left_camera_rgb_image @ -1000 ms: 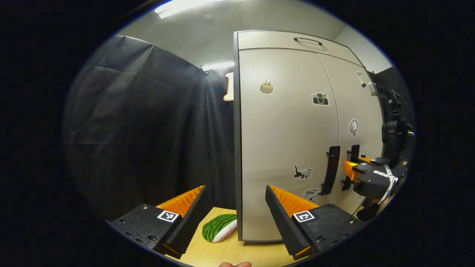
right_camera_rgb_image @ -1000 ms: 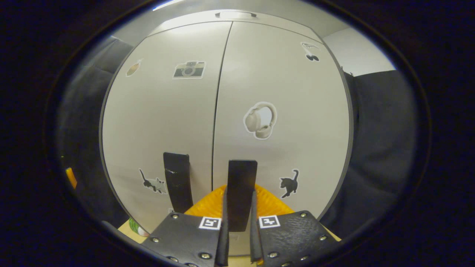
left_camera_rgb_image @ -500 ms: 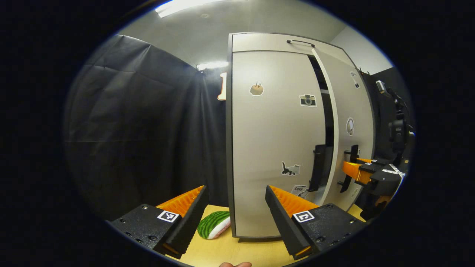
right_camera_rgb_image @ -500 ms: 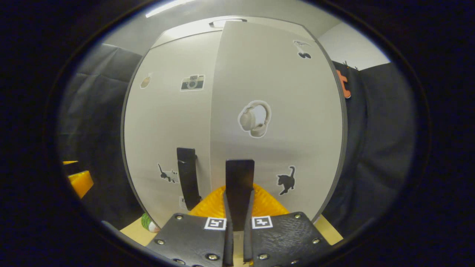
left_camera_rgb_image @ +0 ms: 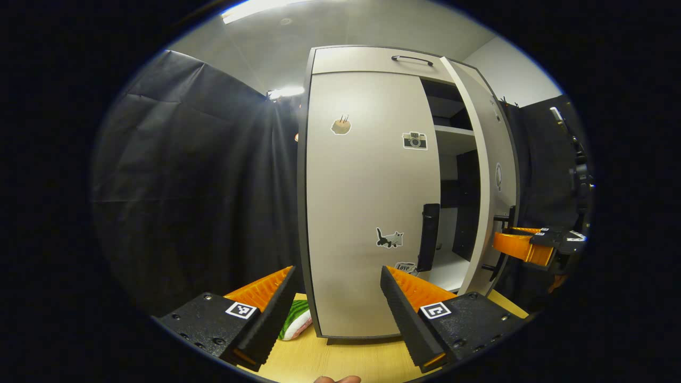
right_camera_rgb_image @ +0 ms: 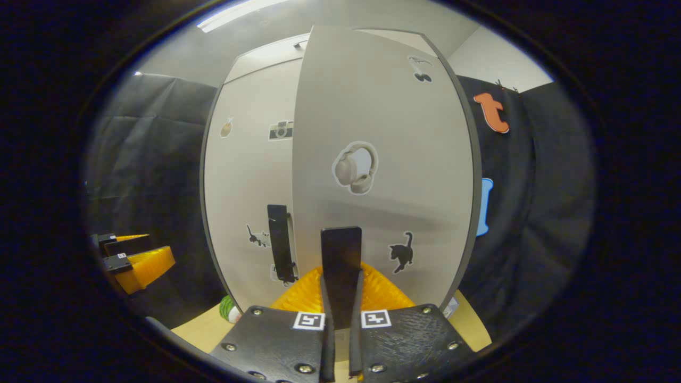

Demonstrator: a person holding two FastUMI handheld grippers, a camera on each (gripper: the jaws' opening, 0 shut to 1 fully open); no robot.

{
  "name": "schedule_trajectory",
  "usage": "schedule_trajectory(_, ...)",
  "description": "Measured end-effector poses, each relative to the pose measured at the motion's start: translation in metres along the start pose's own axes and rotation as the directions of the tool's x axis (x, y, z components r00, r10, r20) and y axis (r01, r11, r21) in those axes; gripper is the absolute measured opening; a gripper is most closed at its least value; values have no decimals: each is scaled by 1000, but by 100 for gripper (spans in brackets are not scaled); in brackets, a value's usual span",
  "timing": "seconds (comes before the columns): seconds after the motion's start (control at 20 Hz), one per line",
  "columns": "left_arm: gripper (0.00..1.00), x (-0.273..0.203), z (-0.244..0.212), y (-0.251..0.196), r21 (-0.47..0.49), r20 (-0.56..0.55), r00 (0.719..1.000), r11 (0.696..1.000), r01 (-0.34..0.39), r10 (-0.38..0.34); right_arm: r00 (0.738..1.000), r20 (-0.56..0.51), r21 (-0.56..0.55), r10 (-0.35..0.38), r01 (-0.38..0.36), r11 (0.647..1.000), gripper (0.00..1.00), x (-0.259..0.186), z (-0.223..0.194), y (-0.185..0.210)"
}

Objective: Open the right door of the double-door shoe cabinet with the right hand, and open the left door with the left hand.

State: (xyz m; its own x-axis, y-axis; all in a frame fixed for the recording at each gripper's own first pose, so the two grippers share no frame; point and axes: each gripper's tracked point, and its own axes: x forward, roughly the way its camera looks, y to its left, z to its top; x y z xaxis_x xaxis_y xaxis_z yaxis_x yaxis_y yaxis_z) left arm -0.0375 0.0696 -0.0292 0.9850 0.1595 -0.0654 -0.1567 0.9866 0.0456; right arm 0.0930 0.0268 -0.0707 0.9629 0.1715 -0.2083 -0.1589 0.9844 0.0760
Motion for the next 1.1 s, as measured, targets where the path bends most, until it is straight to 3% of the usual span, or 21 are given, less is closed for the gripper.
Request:
schedule_trajectory(0.4,96,4,-6,-19,-7,-17,999,999,39,-39,1000,0,17,-25,25,1000,11,-14,0,-12)
schedule_trajectory(0.85,96,11,-13,-60,-2,-34,990,990,140,-140,994,15,35,-109,108,993,10,-29,0,-29)
schedule_trajectory(1.1,96,17,-18,-78,-3,-47,981,982,187,-187,981,20,44,-191,190,981,10,-38,0,-44)
